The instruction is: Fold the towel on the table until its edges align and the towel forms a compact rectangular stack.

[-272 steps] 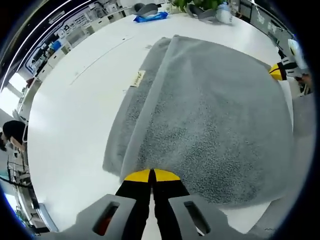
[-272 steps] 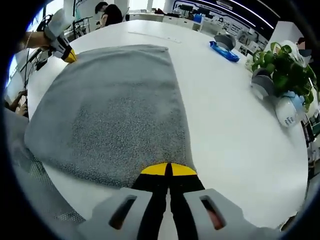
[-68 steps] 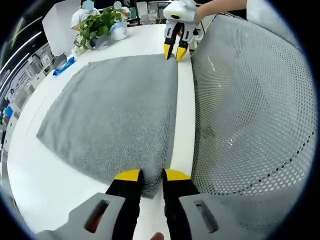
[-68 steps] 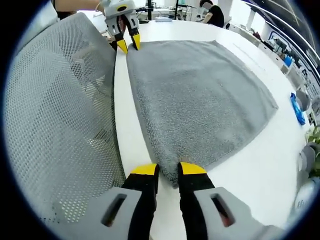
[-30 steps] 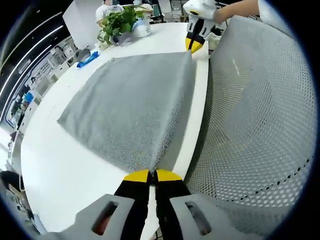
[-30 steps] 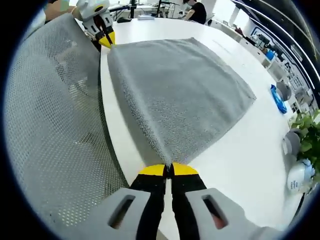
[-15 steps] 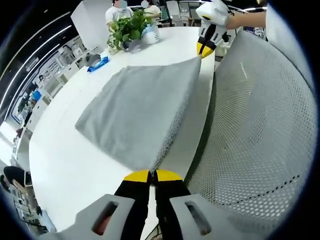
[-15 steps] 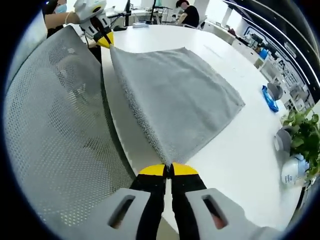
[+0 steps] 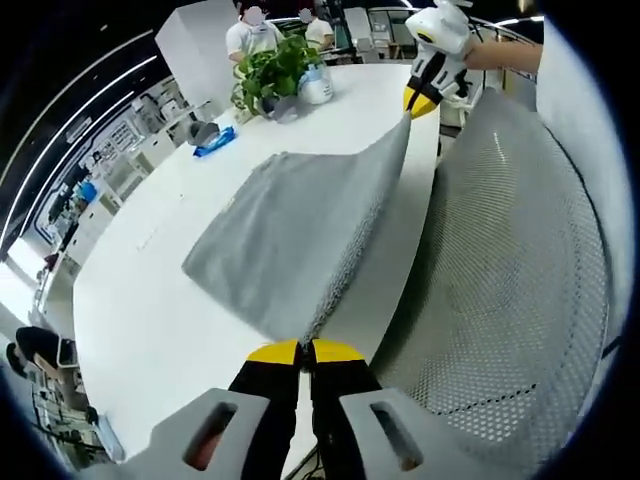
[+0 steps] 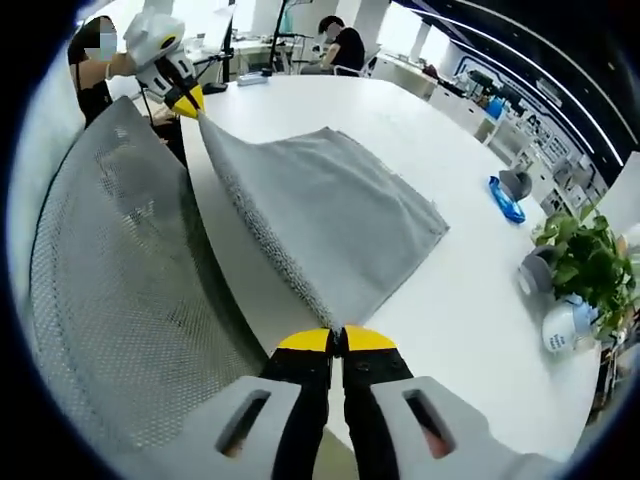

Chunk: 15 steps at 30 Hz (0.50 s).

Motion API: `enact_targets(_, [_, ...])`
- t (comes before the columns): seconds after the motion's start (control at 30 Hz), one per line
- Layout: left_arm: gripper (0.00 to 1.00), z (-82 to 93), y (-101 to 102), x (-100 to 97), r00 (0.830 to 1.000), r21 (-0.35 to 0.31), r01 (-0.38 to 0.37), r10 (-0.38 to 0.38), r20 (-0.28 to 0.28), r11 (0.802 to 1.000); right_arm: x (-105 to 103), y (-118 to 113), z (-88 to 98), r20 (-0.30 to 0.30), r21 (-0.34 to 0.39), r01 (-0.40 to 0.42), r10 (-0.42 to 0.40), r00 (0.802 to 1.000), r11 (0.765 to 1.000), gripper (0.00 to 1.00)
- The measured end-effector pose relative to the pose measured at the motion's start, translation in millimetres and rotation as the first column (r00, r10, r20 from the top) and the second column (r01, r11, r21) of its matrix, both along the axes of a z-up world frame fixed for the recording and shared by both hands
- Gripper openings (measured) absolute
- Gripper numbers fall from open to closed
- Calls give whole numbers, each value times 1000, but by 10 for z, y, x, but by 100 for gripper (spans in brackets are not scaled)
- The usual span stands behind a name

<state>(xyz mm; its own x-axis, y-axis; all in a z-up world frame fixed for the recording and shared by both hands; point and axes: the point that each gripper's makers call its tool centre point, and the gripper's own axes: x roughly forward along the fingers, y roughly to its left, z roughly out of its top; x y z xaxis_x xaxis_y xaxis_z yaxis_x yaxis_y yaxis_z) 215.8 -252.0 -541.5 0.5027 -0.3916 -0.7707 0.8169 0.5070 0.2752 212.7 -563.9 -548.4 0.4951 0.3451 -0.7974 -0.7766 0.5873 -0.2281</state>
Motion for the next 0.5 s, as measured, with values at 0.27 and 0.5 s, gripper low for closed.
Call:
enact_targets(0.27, [3,151,30,30,1000,-11,-3,3,14,1000,-13,14,148,13,36,26,-27,1000,999,0])
enact_targets(0.5, [3,240,27,201,999,-23,-21,22,40,1000,195,28,283,59,35,17,-19,998,999,0])
